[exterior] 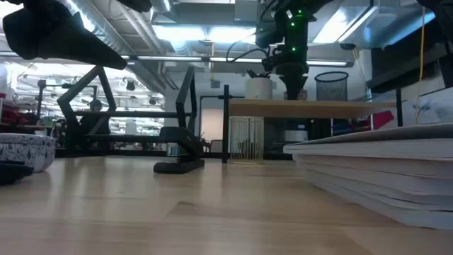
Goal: Stock shelves
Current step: Put the red floral-patterned item onto the shelf
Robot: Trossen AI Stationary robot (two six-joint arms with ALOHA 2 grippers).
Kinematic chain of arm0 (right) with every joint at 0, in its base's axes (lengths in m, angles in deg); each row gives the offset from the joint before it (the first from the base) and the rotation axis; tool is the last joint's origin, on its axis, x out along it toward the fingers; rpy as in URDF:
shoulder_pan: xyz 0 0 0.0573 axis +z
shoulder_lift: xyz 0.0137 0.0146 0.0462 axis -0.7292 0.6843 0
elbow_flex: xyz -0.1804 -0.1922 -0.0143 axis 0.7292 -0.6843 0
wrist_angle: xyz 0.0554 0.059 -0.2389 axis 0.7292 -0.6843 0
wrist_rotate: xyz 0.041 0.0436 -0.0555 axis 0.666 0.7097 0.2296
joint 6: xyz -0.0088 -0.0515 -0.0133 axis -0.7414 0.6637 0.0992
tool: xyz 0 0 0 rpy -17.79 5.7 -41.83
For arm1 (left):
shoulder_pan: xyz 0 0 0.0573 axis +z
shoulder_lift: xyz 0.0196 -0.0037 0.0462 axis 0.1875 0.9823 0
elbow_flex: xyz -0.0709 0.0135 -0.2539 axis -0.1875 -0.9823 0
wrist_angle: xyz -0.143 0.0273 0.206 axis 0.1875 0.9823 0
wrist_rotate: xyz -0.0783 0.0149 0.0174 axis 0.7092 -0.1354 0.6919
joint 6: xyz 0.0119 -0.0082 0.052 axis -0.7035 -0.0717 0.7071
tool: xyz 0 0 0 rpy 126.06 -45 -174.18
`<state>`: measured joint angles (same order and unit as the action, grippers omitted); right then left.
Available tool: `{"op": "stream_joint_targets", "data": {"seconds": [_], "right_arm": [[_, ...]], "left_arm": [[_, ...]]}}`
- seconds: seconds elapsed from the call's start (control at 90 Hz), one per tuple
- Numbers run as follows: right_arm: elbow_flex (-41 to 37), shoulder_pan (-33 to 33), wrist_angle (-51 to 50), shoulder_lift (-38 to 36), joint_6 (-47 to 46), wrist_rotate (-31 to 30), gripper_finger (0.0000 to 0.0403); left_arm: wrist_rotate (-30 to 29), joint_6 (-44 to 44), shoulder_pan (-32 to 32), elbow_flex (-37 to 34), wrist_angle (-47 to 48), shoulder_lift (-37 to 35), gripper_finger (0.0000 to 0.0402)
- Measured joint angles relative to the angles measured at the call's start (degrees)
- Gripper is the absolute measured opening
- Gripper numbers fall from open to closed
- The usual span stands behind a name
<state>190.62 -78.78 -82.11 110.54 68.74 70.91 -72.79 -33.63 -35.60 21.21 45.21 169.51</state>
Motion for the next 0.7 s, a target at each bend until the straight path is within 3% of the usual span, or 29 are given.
{"op": "stream_joint_targets", "data": {"seconds": [0.478,0.7], "right_arm": [[4.76,-1.61,-3.36,0.37,-0.66,7.55,0.0309],[4.68,-3.99,-4.58,0.48,-2.32,12.16,0.0359]], "left_arm": [[0.11,-0.37,0.02,0.0,-0.02,0.02,0.04],[0.11,-0.39,0.01,-0.02,-0.02,0.04,0.04]]}}
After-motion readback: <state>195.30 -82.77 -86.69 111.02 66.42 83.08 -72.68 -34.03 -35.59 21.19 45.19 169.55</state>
